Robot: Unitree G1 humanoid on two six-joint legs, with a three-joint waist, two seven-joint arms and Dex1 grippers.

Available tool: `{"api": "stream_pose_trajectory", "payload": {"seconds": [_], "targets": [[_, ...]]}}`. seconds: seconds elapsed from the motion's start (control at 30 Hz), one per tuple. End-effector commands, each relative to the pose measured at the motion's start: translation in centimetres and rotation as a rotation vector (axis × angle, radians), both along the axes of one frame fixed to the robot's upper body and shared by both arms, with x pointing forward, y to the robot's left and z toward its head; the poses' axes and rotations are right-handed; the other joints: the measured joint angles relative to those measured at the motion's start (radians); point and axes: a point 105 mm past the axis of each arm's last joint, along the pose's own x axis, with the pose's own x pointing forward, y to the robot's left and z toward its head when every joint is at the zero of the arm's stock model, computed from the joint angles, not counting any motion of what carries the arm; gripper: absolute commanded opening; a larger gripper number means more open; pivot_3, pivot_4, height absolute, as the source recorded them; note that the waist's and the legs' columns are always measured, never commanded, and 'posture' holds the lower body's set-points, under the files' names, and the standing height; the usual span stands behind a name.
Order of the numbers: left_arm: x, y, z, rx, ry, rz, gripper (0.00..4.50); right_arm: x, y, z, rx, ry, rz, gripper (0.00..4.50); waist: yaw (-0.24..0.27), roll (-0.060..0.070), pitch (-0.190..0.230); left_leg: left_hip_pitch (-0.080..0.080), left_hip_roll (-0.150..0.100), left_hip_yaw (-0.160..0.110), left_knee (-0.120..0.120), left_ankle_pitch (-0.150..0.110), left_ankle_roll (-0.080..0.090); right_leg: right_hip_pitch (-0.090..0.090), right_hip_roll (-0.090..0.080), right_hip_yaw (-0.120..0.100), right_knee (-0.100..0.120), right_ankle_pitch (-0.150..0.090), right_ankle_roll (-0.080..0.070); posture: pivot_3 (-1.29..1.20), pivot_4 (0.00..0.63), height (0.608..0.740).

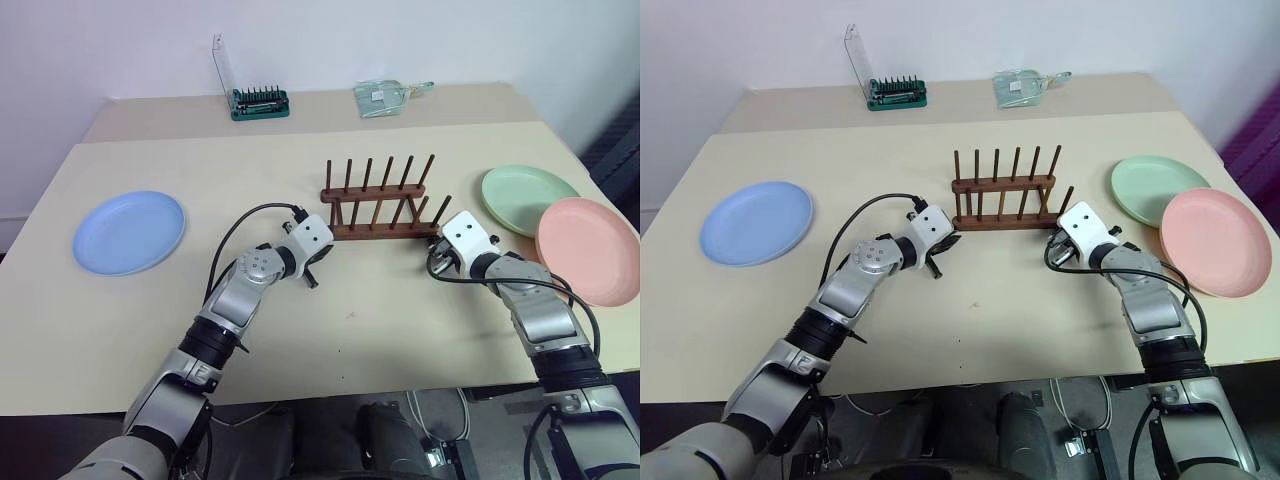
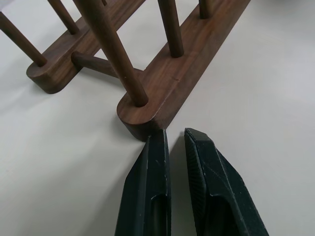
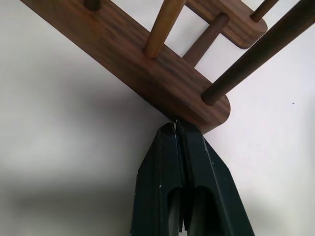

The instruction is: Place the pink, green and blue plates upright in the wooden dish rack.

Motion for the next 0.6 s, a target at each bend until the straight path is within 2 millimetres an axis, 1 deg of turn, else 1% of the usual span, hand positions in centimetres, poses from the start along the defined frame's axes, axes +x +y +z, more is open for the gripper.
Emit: {"api": "stream_pose_trajectory", "payload": {"seconds": [0.03,0.07,0.1,0.17,0.23,0.3,0.33,0.4,0.43,0.5,0.6], "targets": [[-3.2,-0.7,0.5,-0.094,0.059,-0.17,0.47,-2.4,-2.0,5.5,0.004,-0.12,-0.009,1.28,0.005,0.001,0.0,-0.001,0.0,0.0,0.0,0.0,0.0,-0.001,0.0,0.0,0.0,0.0,0.0,0.0,0.15,0.74],[-4.5,-1.3,1.3,-0.154,0.087,-0.252,0.47,-3.8,-2.9,7.0,-0.001,-0.136,-0.035,1.71,0.007,0.002,0.0,-0.005,0.0,-0.001,-0.001,0.0,0.0,-0.004,-0.001,0.0,0.0,0.0,0.0,0.0,0.15,0.74],[-5.5,-1.6,1.9,-0.192,0.106,-0.308,0.47,-4.9,-3.3,7.9,-0.01,-0.142,-0.054,2.24,0.005,0.002,0.0,-0.006,0.0,-0.001,-0.001,-0.001,0.001,-0.006,-0.001,0.0,0.0,0.0,0.0,0.0,0.15,0.74],[-6.3,-1.7,2.4,-0.219,0.128,-0.349,0.47,-6.0,-3.6,8.6,-0.02,-0.138,-0.075,3.25,0.004,0.001,0.001,-0.007,-0.001,0.0,-0.001,-0.001,0.001,-0.006,-0.002,0.0,-0.002,0.0,0.0,0.0,0.15,0.74],[-7.8,-1.7,2.8,-0.242,0.182,-0.455,0.47,-7.9,-4.4,9.2,-0.05,-0.14,-0.132,4.18,0.004,0.001,0.001,-0.004,0.0,0.0,0.0,-0.001,0.001,-0.003,-0.001,0.0,-0.002,0.0,0.0,0.0,0.15,0.74],[-8.7,-1.7,2.8,-0.24,0.214,-0.521,0.47,-9.1,-5.1,9.5,-0.077,-0.138,-0.177,4.18,0.004,0.001,0.0,-0.002,0.001,0.0,-0.001,-0.004,0.007,-0.001,0.0,0.0,-0.001,0.0,0.0,0.0,0.15,0.74],[-9.1,-1.7,2.8,-0.224,0.21,-0.564,0.47,-9.7,-5.9,9.0,-0.047,-0.12,-0.242,4.18,0.004,0.002,0.0,-0.002,0.001,0.0,-0.001,-0.004,0.007,-0.001,0.0,0.0,-0.001,0.0,0.0,0.0,0.15,0.74],[-9.6,-1.9,3.1,-0.234,0.225,-0.626,0.47,-11.1,-7.4,7.0,-0.073,-0.048,-0.338,4.18,0.004,0.002,0.0,-0.002,0.001,0.0,0.0,-0.004,0.007,-0.001,0.0,0.0,-0.001,0.0,0.0,0.0,0.15,0.74],[-9.8,-2.0,3.2,-0.241,0.232,-0.645,0.47,-11.5,-7.9,6.4,-0.086,-0.026,-0.364,4.18,0.006,0.001,0.0,-0.002,0.0,0.001,0.0,-0.004,0.007,-0.001,0.0,0.0,-0.001,0.0,0.0,0.0,0.15,0.74],[-9.7,-2.3,3.7,-0.247,0.21,-0.667,0.47,-11.7,-8.9,5.4,-0.078,-0.011,-0.432,4.18,0.004,0.001,0.0,-0.002,0.0,0.001,0.0,-0.004,0.006,-0.001,-0.001,0.0,-0.001,0.0,0.0,0.0,0.15,0.74],[-9.4,-2.7,3.9,-0.252,0.198,-0.666,0.47,-11.2,-10.3,4.4,-0.096,-0.02,-0.495,4.18,0.003,0.001,0.0,-0.002,0.0,0.002,0.0,-0.004,0.006,-0.001,-0.001,0.0,-0.001,0.0,0.0,0.0,0.15,0.74]]}}
